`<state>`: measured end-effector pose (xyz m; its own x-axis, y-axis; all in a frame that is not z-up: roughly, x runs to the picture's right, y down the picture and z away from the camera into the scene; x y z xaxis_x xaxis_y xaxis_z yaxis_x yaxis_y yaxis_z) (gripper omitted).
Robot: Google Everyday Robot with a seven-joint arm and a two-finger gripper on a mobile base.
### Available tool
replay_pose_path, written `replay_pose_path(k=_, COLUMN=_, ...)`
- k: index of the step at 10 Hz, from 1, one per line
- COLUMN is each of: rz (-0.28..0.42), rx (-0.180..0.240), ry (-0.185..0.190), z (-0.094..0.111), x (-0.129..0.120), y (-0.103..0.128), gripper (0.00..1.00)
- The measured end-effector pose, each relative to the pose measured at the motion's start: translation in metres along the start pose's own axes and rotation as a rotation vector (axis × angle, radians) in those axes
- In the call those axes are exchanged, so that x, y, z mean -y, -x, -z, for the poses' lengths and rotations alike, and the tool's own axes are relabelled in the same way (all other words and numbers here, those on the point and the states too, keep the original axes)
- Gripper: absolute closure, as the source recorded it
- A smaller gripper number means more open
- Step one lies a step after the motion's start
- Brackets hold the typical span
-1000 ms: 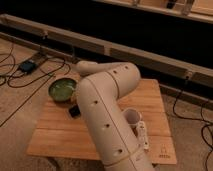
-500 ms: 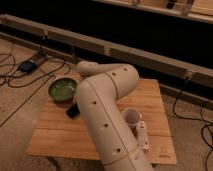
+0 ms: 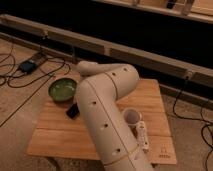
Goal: Place the eraser in the ceramic cup
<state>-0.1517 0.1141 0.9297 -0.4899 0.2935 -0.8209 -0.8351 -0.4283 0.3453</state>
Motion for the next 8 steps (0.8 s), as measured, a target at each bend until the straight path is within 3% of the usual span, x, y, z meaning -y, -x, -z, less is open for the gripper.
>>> replay_pose_path(k=3, rz=0.035, rx=0.006, ry=0.038, z=0.015, x=-0.001, y=-0.010, gripper=1.00)
replay_pose_path(k=8, rz=0.164, rx=0.029, ry=0.131, z=0.089, x=-0.006, y=-0.056, gripper=1.00)
